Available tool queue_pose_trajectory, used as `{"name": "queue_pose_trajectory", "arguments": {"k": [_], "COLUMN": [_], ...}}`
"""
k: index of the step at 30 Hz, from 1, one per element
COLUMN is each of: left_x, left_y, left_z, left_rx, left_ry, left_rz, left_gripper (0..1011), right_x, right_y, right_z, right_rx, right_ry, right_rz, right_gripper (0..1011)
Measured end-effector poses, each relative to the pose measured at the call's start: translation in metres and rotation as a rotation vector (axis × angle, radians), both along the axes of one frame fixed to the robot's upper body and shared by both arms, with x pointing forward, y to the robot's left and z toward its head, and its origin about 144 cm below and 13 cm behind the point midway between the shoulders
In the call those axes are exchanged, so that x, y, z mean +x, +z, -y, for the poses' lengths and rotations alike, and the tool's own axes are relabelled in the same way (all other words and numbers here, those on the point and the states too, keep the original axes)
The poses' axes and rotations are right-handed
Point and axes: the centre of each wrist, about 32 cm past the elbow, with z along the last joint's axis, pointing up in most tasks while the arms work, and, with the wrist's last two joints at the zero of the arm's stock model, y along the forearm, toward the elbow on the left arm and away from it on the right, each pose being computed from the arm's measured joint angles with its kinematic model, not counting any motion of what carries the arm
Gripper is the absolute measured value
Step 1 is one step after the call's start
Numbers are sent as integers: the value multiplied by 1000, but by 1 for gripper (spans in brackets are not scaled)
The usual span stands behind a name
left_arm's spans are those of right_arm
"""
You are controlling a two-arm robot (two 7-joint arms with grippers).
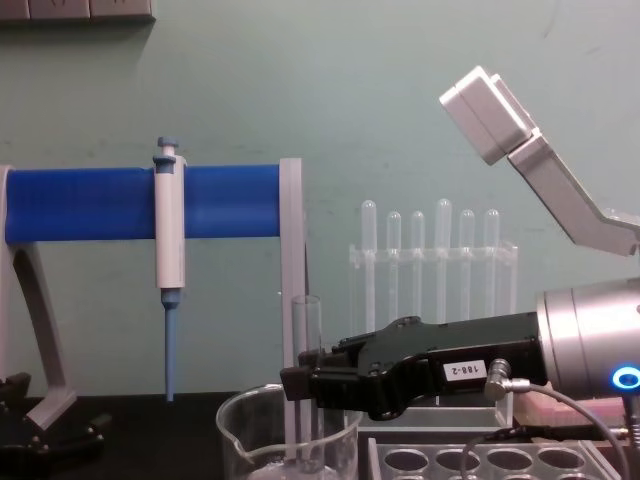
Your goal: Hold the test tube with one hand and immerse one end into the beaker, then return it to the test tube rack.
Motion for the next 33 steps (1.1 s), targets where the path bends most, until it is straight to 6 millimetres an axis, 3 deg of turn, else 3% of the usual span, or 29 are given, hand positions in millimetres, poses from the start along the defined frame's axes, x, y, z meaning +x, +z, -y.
{"name": "queue_pose_trajectory", "arguments": {"k": [33], "left_x": [0], "left_y": [0], "left_z": [0], "left_rx": [0], "left_ry": [0], "left_rz": [0], "left_gripper": [1000], "right_x": [0], "right_y": [0], "right_z": [0], "right_rx": [0], "right_ry": [0], "right_rz": [0], "right_gripper": [242]}}
